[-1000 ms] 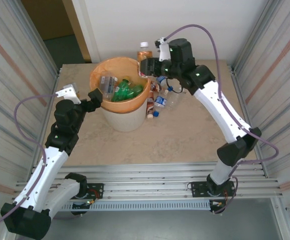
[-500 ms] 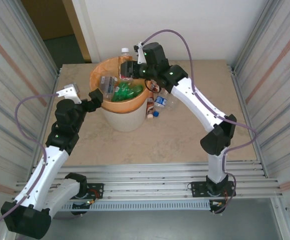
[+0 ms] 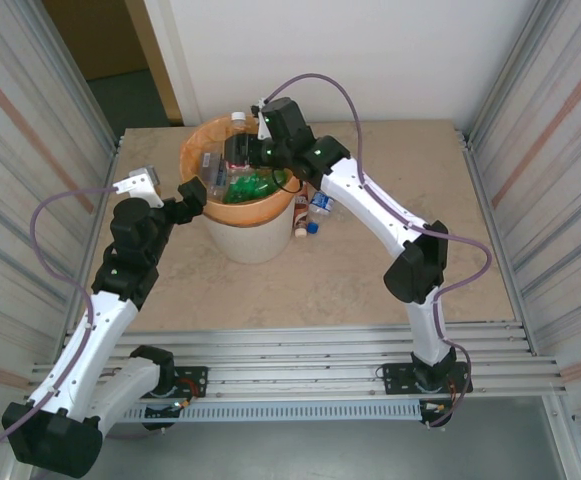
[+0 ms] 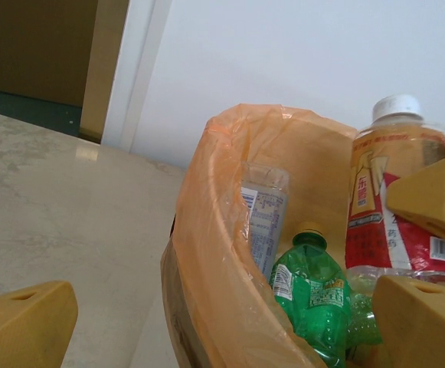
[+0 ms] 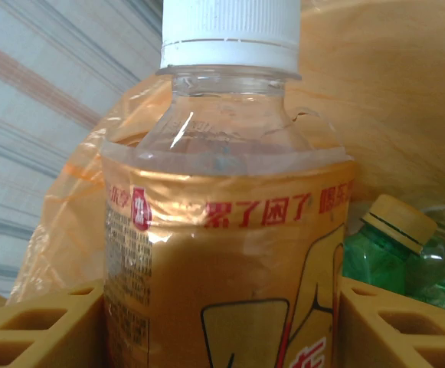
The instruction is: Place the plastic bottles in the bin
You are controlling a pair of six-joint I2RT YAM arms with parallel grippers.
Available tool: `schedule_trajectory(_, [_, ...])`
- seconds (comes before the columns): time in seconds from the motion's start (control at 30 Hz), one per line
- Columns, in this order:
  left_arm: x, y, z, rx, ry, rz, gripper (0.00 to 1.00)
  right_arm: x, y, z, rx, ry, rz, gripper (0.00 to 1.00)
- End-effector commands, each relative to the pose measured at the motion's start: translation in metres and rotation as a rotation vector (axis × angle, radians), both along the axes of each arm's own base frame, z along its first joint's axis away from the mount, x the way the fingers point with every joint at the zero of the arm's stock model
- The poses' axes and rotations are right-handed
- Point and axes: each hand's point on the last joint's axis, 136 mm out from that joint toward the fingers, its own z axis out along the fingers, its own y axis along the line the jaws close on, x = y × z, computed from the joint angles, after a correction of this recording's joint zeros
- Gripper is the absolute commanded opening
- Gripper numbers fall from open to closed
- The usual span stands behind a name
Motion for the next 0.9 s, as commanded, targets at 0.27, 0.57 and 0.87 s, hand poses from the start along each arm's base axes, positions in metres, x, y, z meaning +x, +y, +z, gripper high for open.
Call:
schedule_trajectory(0.27, [-0.002,0.002,0.011,-0.017,-0.035,0.004,0.99,-0.002,-0.012,0.023,-0.031,-0.061,-0.049,0.82])
schedule_trajectory(0.57, [-0.003,0.005,0.011,-0.008,-0.035,0.016,0.99,-0.019,-0.031,0.067,-0.073,-0.196,-0.049,0.83])
schedule_trajectory(0.87, [-0.006,0.008,0.012,-0.002,-0.038,0.027,0.99,-0.036,-0.077,0.107,-0.152,-0.339,-0.139,0.89])
